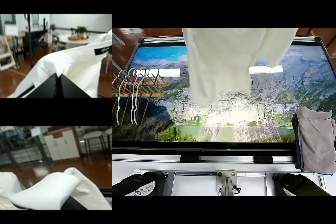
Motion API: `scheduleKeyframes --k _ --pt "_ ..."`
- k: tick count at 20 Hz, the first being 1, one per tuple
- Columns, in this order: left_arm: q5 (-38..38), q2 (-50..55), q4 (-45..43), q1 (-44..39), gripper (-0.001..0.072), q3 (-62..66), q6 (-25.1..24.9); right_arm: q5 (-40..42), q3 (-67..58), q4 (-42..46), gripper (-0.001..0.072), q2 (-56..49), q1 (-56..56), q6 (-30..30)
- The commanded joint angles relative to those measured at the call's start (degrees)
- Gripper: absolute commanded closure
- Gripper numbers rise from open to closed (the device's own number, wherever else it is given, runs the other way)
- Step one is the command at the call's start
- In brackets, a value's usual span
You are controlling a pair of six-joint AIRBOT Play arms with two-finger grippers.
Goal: Fold the shirts.
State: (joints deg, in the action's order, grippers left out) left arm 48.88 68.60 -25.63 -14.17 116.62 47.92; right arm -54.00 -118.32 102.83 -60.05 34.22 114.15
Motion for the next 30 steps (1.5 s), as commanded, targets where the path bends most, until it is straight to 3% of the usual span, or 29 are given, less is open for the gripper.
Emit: scheduleKeyframes --k 1,4,7,11,15,16,17,19,20,24,27,30 --pt "1.8 -5.2 -11.6 -0.1 0.0651 -1.5 11.6 -11.0 -1.0 -12.8 0.0627 1.9 -0.6 -1.2" --pt "19.6 -6.2 -28.7 -0.3 0.0651 -9.4 25.2 -32.0 10.9 -14.8 0.0626 1.6 -0.5 -1.4" --pt "28.7 -5.9 -37.0 -0.5 0.0651 -23.6 26.3 -39.5 25.3 -14.0 0.0626 0.8 -0.5 -3.3" --pt "25.0 -6.0 -37.3 -1.8 0.0651 -45.9 26.3 -35.5 38.3 -14.4 0.0626 0.2 -0.5 -2.1" --pt "18.2 -5.9 -34.0 -8.1 0.0647 -58.6 24.1 -34.3 40.0 -19.6 0.0626 -5.2 -0.5 -4.9" --pt "18.9 -5.8 -34.2 -8.7 0.0552 -58.7 23.9 -34.0 40.0 -20.3 0.0626 -6.4 -0.5 -5.8" --pt "20.3 -5.9 -34.4 -8.3 0.0348 -58.2 23.1 -34.2 40.0 -20.4 0.0626 -7.3 -0.5 -6.3" --pt "23.4 -6.0 -34.9 -5.8 0.0073 -55.8 23.1 -35.3 40.0 -20.1 0.0625 -8.2 -0.5 -7.8" --pt "24.1 -6.0 -34.9 -3.9 0.0012 -54.2 23.1 -36.2 40.0 -19.8 0.0626 -8.2 -0.5 -8.0" --pt "23.1 -3.8 -34.8 1.5 0.0012 -50.9 16.4 -38.9 40.0 -19.6 0.0626 -8.2 -0.5 -7.9" --pt "27.9 3.8 -32.6 -1.1 0.0012 -50.9 8.2 -38.1 40.0 -19.6 0.0626 -8.2 -0.5 -7.6" --pt "27.7 12.0 -28.9 -5.2 0.0012 -50.9 4.3 -37.6 40.0 -19.7 0.0626 -8.2 -0.5 -7.0"
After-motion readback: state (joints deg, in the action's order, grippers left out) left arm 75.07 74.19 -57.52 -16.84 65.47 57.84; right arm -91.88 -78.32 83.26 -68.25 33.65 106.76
